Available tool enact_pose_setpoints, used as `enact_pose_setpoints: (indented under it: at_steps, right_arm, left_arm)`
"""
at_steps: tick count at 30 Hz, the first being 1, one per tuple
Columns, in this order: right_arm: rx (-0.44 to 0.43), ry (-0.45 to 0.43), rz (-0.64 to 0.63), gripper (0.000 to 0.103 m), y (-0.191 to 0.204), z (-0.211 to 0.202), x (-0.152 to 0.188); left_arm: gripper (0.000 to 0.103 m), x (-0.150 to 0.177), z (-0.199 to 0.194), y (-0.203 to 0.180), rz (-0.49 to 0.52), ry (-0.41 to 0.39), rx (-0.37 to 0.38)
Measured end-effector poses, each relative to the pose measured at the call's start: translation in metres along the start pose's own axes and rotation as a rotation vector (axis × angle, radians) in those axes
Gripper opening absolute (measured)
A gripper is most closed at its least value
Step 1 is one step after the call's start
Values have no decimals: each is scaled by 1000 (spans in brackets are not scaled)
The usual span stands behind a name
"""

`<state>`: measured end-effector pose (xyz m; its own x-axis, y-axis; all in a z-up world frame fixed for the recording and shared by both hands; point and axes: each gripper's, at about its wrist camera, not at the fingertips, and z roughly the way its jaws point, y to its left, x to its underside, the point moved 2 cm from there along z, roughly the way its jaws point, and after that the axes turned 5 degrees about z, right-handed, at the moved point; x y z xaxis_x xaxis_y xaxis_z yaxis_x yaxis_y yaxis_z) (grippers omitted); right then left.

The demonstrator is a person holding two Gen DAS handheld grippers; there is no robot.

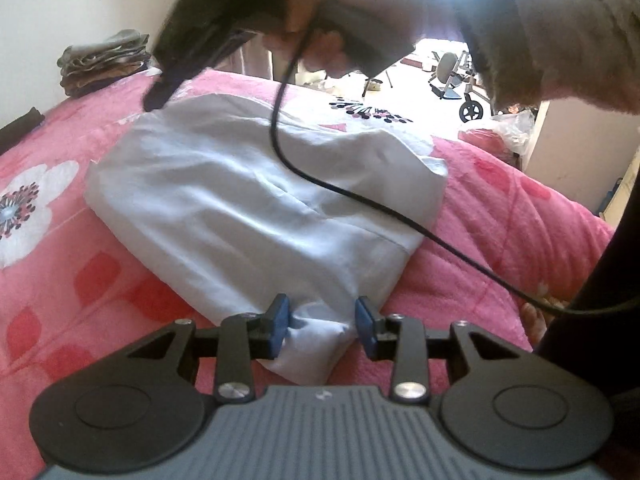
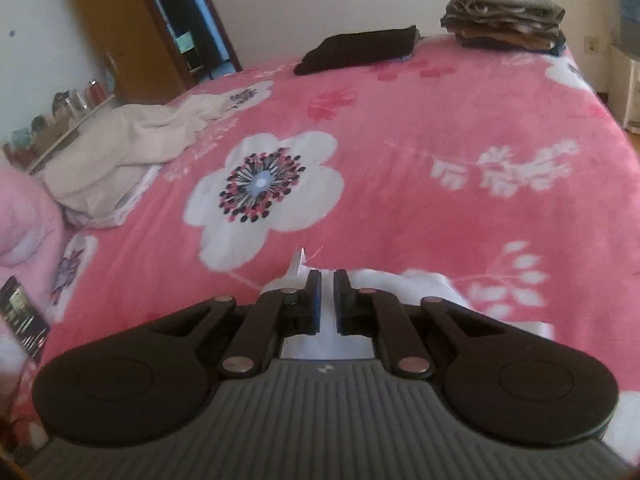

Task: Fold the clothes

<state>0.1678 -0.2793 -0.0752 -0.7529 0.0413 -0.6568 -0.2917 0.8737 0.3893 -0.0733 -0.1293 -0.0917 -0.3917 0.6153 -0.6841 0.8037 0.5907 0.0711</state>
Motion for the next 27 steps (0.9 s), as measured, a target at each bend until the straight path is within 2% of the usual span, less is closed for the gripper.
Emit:
enact_pose_setpoints:
  at_steps: [7,9,11,15,17,21,25,27]
  right_arm:
    - [53,34,82,3,-32,-8,4]
    - [68,44,105,6,-41,-11,5]
    - [43,60,76,7,-37,-34,6]
    - [-31,157,31,7,-26,-70,25]
    - [-4,210,-32,7,-21,-62,42]
    - [120,253,-94,7,-27,-37,69]
    - [124,186,-155,7,-14,-79,61]
    - [76,197,-185,8,-8,-99,63]
  left_arm:
    - [37,1,1,0,38,-7,16]
    - [37,1,-1,0,40,-5,17]
    - [37,2,-2,1,38,-7,19]
    - [38,1,-1,0,45,-7,16]
    - [38,1,-1,0,56,-6,17]
    - [38,-1,-1,-1,82,4,14]
    - [38,-2,-1,-2,83,9,11]
    - [38,-2,-1,-2,85,11,10]
